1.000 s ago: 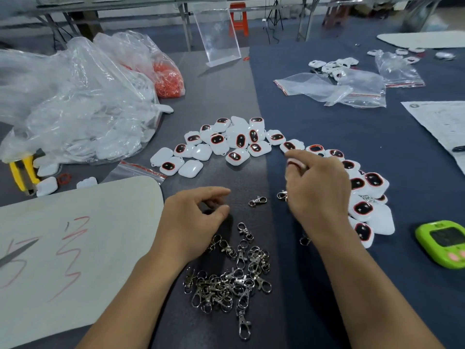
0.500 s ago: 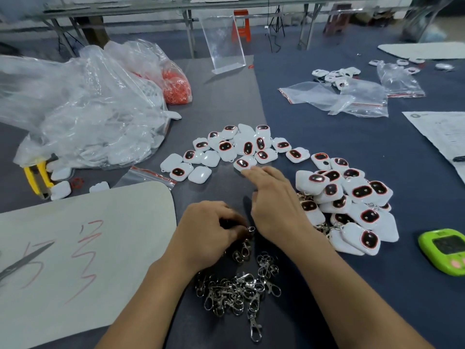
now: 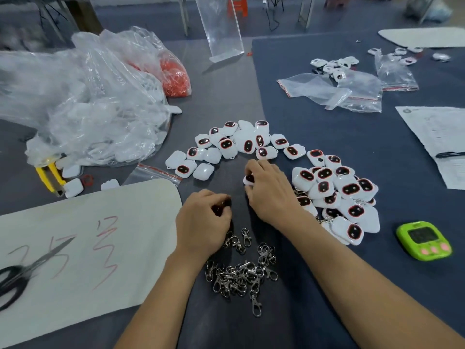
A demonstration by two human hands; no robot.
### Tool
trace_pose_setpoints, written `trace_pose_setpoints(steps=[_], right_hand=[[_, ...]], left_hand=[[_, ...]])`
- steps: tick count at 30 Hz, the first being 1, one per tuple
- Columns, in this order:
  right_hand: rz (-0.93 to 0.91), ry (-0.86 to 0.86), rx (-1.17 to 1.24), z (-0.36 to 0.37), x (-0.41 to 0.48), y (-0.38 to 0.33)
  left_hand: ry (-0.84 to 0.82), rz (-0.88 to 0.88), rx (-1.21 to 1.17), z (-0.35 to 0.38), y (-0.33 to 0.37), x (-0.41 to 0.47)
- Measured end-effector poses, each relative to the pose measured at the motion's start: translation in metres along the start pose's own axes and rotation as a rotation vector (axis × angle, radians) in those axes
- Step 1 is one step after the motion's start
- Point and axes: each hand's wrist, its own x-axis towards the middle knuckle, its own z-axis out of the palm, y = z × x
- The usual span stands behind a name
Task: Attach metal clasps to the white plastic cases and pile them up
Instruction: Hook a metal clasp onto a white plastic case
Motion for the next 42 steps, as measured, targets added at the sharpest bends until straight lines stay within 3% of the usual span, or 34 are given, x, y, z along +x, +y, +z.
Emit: trace_pose_setpoints(steps=[5,9,13,18,22,28,34,38,42], right_hand=[[0.015,0.021,0.042,0.004,-0.011,-0.004],[0.181,0.167,0.358,-0.005,-0.03,-0.004],[0.397,0.29,0.786,-0.01,-0.054,-0.018],[0.431,0.119,0.791,-0.005,-0.073,-0.043],[0.625,-0.023,1.274,-0.006,-0.068,-0.055],[0.457,-0.148,1.256,-0.005,-0.073,-0.064],[0.44,-0.083,1.214,-0.001,-0.073,-0.059],[0.461,-0.058,1.244,-0.003,-0.069,-0.047],[0.464,0.043,1.064,-0.005,-0.061,-0.035]], left_hand=[[0.018,0.033,-0.074,-0.003,-0.005,0.001],[0.023,-0.026,-0.15,-0.002,-0.003,-0.002],[0.074,-0.104,-0.387,-0.007,-0.003,-0.003],[0.129,-0.368,-0.852,-0.013,-0.001,-0.006],[0.071,-0.436,-1.012,-0.023,0.003,-0.012],[0.033,-0.368,-1.017,-0.033,0.007,-0.02],[0.081,-0.28,-0.914,-0.033,0.009,-0.028],[0.155,-0.185,-0.683,-0.025,0.021,-0.032],[0.218,-0.053,-0.354,-0.014,0.032,-0.035]])
